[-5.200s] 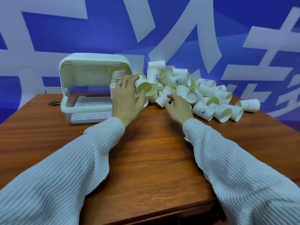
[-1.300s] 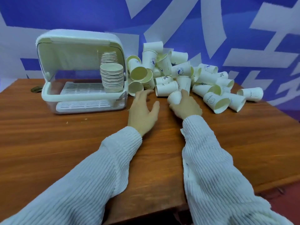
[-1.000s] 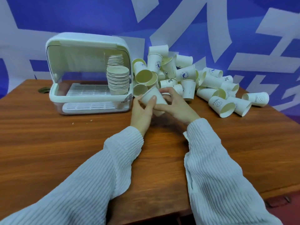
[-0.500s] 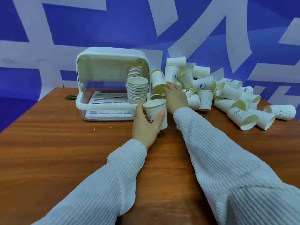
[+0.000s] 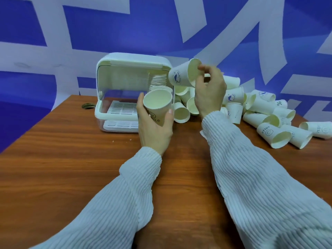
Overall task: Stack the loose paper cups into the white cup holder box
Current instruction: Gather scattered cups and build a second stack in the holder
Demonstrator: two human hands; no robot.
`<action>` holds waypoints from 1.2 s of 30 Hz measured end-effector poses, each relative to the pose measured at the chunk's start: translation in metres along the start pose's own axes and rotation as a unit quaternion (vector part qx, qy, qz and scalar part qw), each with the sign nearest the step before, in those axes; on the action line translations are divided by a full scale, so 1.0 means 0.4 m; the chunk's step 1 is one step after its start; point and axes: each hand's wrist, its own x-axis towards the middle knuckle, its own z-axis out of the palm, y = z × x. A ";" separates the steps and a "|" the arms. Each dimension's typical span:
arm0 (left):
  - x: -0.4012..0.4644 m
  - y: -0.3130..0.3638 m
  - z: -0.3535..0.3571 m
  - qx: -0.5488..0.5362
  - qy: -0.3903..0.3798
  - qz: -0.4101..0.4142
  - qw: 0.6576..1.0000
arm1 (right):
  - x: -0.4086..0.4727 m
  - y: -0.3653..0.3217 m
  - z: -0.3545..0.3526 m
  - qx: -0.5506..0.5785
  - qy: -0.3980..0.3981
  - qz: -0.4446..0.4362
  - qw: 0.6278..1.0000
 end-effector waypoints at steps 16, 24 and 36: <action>0.050 -0.009 -0.027 -0.013 0.049 -0.016 0.999 | 0.049 -0.094 0.134 -0.164 -0.263 0.001 0.951; 0.058 -0.017 -0.025 -0.013 0.029 -0.039 0.999 | 0.062 -0.092 0.155 -0.244 -0.276 -0.017 0.930; 0.076 -0.013 -0.034 -0.048 0.031 -0.038 0.998 | -0.017 -0.047 0.141 -0.199 -0.376 0.051 0.903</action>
